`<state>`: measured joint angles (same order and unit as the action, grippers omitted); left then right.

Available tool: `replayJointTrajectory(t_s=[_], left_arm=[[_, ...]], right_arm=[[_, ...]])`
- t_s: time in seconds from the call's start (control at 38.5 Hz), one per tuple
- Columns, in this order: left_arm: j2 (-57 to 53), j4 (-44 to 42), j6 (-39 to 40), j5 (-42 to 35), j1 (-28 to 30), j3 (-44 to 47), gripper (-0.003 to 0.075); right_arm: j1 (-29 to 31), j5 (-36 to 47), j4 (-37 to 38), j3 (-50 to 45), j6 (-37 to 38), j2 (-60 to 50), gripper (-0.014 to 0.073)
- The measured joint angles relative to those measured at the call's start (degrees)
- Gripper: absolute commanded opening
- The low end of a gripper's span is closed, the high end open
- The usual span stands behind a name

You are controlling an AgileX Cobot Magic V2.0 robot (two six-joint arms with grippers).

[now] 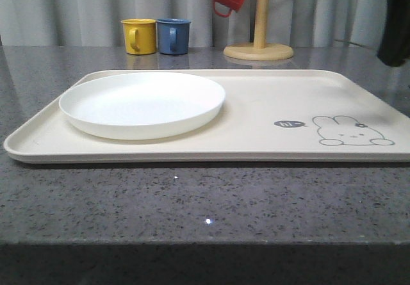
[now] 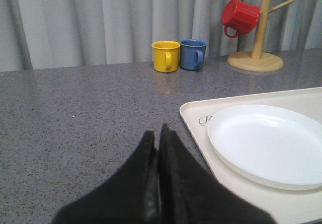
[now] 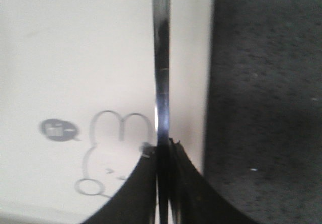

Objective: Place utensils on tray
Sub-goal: 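Carry the fork onto the tray beside the plate and release, then move the right gripper back to the chopsticks and grasp them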

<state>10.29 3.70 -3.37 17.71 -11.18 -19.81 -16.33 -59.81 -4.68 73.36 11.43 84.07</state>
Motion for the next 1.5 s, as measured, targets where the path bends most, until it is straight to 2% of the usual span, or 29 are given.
replayJointTrajectory(t_s=[0.18, 0.29, 0.52, 0.8, 0.88, 1.06, 1.14, 1.3, 1.4, 1.5], left_arm=[[0.0, 0.0, 0.0, 0.0, 0.0, 0.0, -0.0018], [0.0, 0.0, 0.0, 0.0, 0.0, 0.0, -0.0018], [0.0, 0.0, 0.0, 0.0, 0.0, 0.0, -0.0018], [0.0, 0.0, 0.0, 0.0, 0.0, 0.0, -0.0018], [0.0, 0.0, 0.0, 0.0, 0.0, 0.0, -0.0018], [0.0, 0.0, 0.0, 0.0, 0.0, 0.0, -0.0018], [0.0, 0.0, 0.0, 0.0, 0.0, 0.0, -0.0018], [0.0, 0.0, 0.0, 0.0, 0.0, 0.0, -0.0018], [0.0, 0.0, 0.0, 0.0, 0.0, 0.0, -0.0018], [0.0, 0.0, 0.0, 0.0, 0.0, 0.0, -0.0018]], right_arm=[[-9.7, -0.6, -0.2, 7.6, 6.4, 5.7, -0.0066], [-12.7, -0.7, -0.7, 11.1, 9.8, 10.6, -0.0066], [-13.3, 0.6, 0.3, 13.0, 16.2, 18.0, -0.0066], [-13.3, 3.3, 0.6, 13.1, 18.8, 21.2, -0.0064], [-13.3, 3.6, 0.6, 13.1, 18.8, 21.3, -0.0026], [-13.3, 3.4, 0.6, 13.1, 19.0, 21.3, 0.0239], [-13.3, 3.1, 0.6, 13.3, 19.0, 21.3, 0.0306], [-13.3, -1.3, 2.2, 15.8, 18.3, 21.3, 0.032], [-13.3, -7.5, 7.0, 18.9, 16.9, 20.2, 0.032], [-12.8, -9.5, 12.3, 21.3, 13.9, 18.8, 0.032]])
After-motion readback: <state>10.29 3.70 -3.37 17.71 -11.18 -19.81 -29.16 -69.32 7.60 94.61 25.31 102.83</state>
